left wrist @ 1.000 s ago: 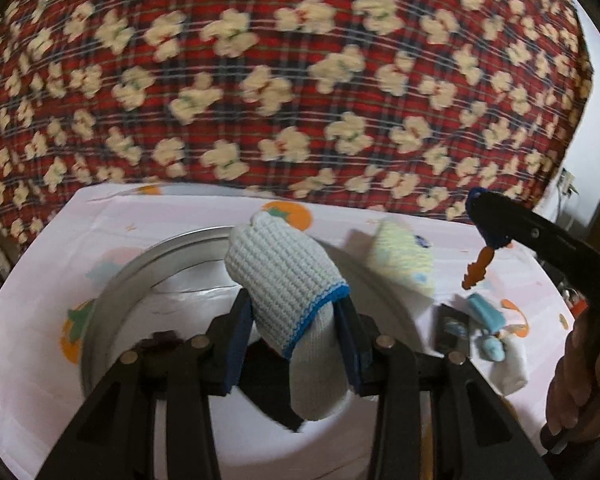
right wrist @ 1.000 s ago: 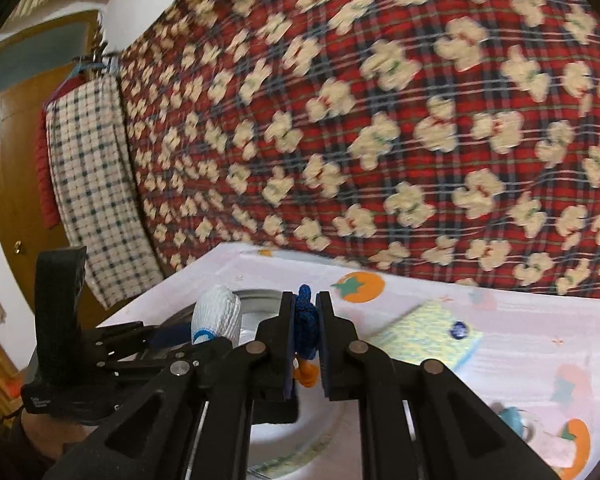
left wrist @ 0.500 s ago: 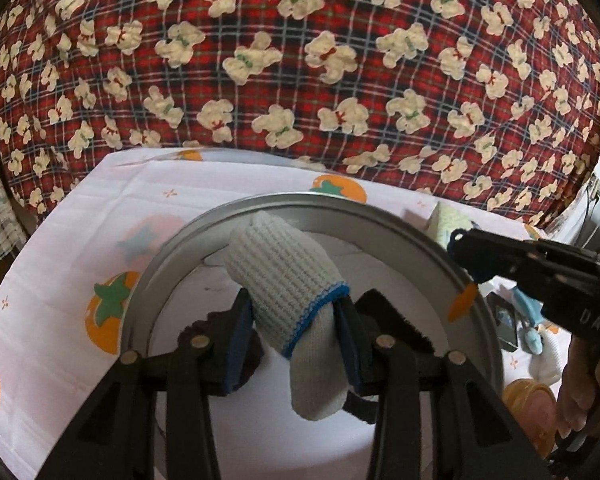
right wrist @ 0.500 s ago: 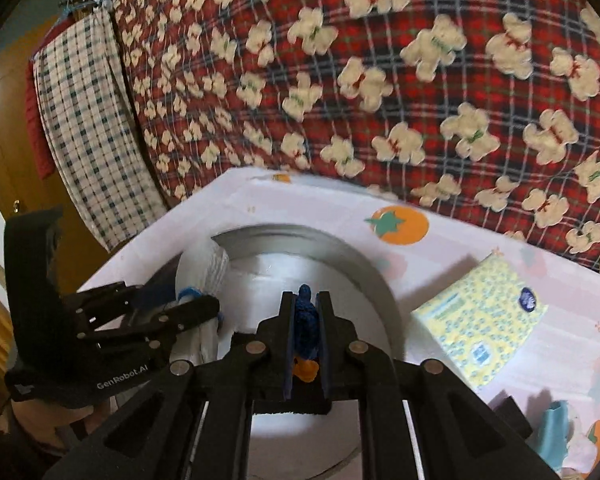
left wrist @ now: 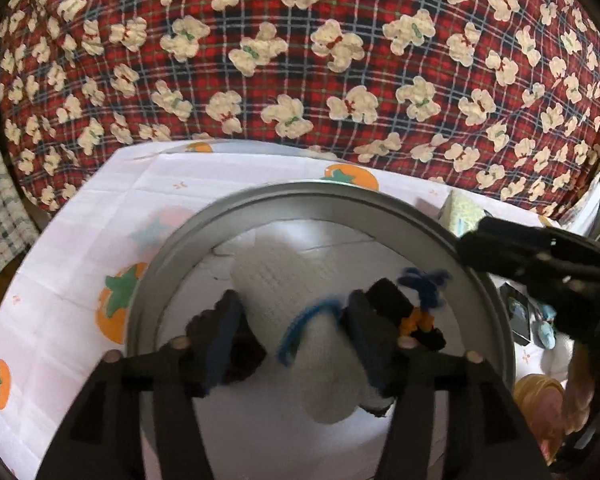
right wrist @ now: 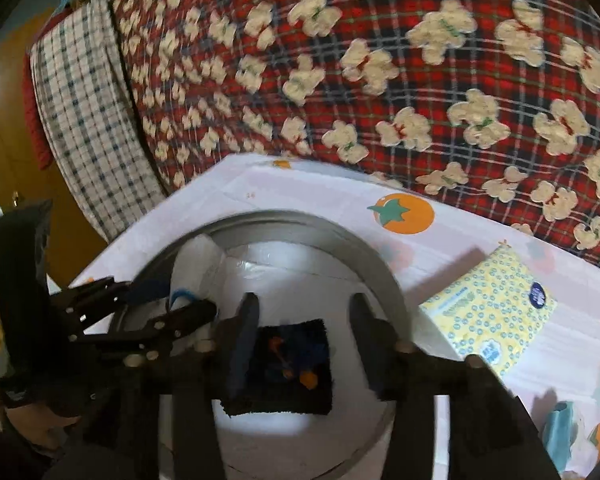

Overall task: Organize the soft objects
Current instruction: 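Lower the glove and blue cord into the tin and open both grippers, then withdraw both grippers from the tin back toward the remaining items, then grasp the white mesh cloth with the right gripper while the left grasps the black picture card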

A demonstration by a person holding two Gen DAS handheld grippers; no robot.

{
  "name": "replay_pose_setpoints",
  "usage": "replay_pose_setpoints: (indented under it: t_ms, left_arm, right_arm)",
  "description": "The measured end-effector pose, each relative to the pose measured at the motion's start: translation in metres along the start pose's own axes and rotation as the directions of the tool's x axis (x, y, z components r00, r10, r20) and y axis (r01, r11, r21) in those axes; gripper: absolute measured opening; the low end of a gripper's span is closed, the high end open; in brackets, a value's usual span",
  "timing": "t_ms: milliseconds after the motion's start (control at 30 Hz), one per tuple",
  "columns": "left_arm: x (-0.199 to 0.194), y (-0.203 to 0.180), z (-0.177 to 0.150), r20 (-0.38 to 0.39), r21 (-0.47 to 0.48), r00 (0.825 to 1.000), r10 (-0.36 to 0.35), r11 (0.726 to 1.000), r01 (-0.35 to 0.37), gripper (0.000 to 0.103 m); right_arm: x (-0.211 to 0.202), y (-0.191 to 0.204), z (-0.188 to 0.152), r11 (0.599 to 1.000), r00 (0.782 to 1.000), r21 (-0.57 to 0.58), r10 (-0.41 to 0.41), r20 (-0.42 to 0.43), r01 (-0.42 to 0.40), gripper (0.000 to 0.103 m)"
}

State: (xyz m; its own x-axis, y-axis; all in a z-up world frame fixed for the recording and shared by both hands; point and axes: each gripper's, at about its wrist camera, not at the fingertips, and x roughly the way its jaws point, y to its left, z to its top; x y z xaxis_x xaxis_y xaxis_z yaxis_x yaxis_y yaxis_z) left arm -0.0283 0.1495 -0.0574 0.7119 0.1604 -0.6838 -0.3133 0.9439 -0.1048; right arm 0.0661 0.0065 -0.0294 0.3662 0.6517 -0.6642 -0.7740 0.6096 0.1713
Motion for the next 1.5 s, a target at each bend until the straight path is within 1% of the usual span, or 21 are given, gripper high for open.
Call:
replay_pose_setpoints:
  t_ms: [100, 167, 200, 267, 400, 467, 533, 600, 667, 700, 733, 800, 900, 967, 1067, 1133, 1200, 1300, 1400, 1500]
  left_arm:
    - [-0.005, 0.002, 0.0, 0.018, -0.012, 0.999, 0.028, 1.0, -0.027, 0.068]
    - [-0.007, 0.002, 0.001, 0.027, -0.027, 0.999, 0.036, 0.999, -0.035, 0.077]
    - [-0.008, 0.001, 0.001, 0.033, -0.036, 0.999, 0.039, 0.999, -0.038, 0.077]
    - [-0.01, -0.005, 0.0, 0.038, -0.035, 0.999, 0.024, 0.999, -0.022, 0.077]
    - [-0.013, -0.029, -0.002, 0.05, 0.007, 0.999, -0.01, 1.0, 0.01, 0.08]
    - [-0.014, -0.042, -0.003, 0.056, 0.023, 0.998, -0.032, 0.999, 0.031, 0.085]
    - [-0.015, -0.055, -0.003, 0.059, 0.043, 0.997, -0.057, 0.998, 0.054, 0.086]
    - [-0.014, -0.069, -0.004, 0.058, 0.061, 0.995, -0.085, 0.995, 0.081, 0.087]
    - [-0.014, -0.083, -0.007, 0.057, 0.081, 0.991, -0.118, 0.99, 0.114, 0.091]
    - [-0.012, -0.091, -0.009, 0.053, 0.093, 0.989, -0.135, 0.987, 0.129, 0.091]
    - [-0.011, -0.097, -0.01, 0.049, 0.102, 0.988, -0.146, 0.985, 0.14, 0.092]
    - [-0.006, -0.11, -0.014, 0.03, 0.122, 0.985, -0.17, 0.979, 0.165, 0.092]
    - [-0.001, -0.125, -0.018, 0.011, 0.147, 0.982, -0.19, 0.971, 0.186, 0.092]
    - [-0.003, -0.133, -0.02, 0.007, 0.164, 0.981, -0.194, 0.968, 0.19, 0.092]
    - [-0.007, -0.135, -0.022, 0.009, 0.169, 0.981, -0.194, 0.967, 0.19, 0.092]
    - [-0.008, -0.135, -0.021, 0.009, 0.164, 0.982, -0.189, 0.969, 0.185, 0.092]
    - [-0.006, -0.134, -0.021, 0.005, 0.155, 0.982, -0.187, 0.971, 0.184, 0.092]
    - [-0.002, -0.137, -0.021, -0.006, 0.151, 0.981, -0.195, 0.969, 0.194, 0.092]
    - [0.001, -0.144, -0.023, -0.018, 0.161, 0.979, -0.205, 0.965, 0.205, 0.092]
    - [0.002, -0.15, -0.024, -0.025, 0.175, 0.977, -0.213, 0.961, 0.214, 0.092]
  right_arm:
    - [-0.014, -0.008, -0.001, 1.0, 0.999, 0.021, 0.012, 0.037, -0.012, 0.051]
    - [-0.028, -0.013, -0.003, 1.0, 0.998, 0.02, -0.002, 0.067, 0.001, 0.053]
    - [-0.032, -0.015, -0.004, 1.0, 0.997, 0.022, -0.006, 0.074, 0.004, 0.054]
    - [-0.044, -0.02, -0.006, 0.999, 0.995, 0.036, -0.014, 0.097, 0.01, 0.057]
    - [-0.07, -0.037, -0.02, 0.997, 0.989, 0.066, -0.037, 0.143, 0.028, 0.057]
    - [-0.086, -0.05, -0.033, 0.994, 0.985, 0.095, -0.073, 0.159, 0.058, 0.057]
    - [-0.102, -0.063, -0.047, 0.987, 0.978, 0.125, -0.119, 0.173, 0.098, 0.057]
    - [-0.122, -0.081, -0.068, 0.972, 0.964, 0.173, -0.188, 0.189, 0.156, 0.057]
    - [-0.14, -0.101, -0.091, 0.95, 0.949, 0.232, -0.253, 0.189, 0.208, 0.057]
    - [-0.148, -0.11, -0.101, 0.937, 0.941, 0.261, -0.285, 0.183, 0.233, 0.057]
    - [-0.157, -0.122, -0.116, 0.913, 0.928, 0.302, -0.333, 0.167, 0.273, 0.057]
    - [-0.167, -0.14, -0.137, 0.877, 0.911, 0.352, -0.392, 0.131, 0.327, 0.057]
    - [-0.169, -0.158, -0.161, 0.844, 0.907, 0.402, -0.416, 0.073, 0.355, 0.057]
    - [-0.167, -0.164, -0.17, 0.838, 0.908, 0.411, -0.415, 0.056, 0.358, 0.057]
    - [-0.158, -0.162, -0.173, 0.851, 0.92, 0.398, -0.39, 0.042, 0.342, 0.057]
    - [-0.15, -0.161, -0.174, 0.857, 0.924, 0.382, -0.382, 0.022, 0.345, 0.057]
    - [-0.147, -0.159, -0.175, 0.854, 0.919, 0.373, -0.394, 0.006, 0.363, 0.057]
    - [-0.145, -0.163, -0.18, 0.839, 0.912, 0.383, -0.408, -0.027, 0.387, 0.057]
    - [-0.139, -0.167, -0.184, 0.831, 0.91, 0.387, -0.408, -0.067, 0.401, 0.057]
    - [-0.132, -0.168, -0.186, 0.835, 0.916, 0.387, -0.391, -0.086, 0.392, 0.057]
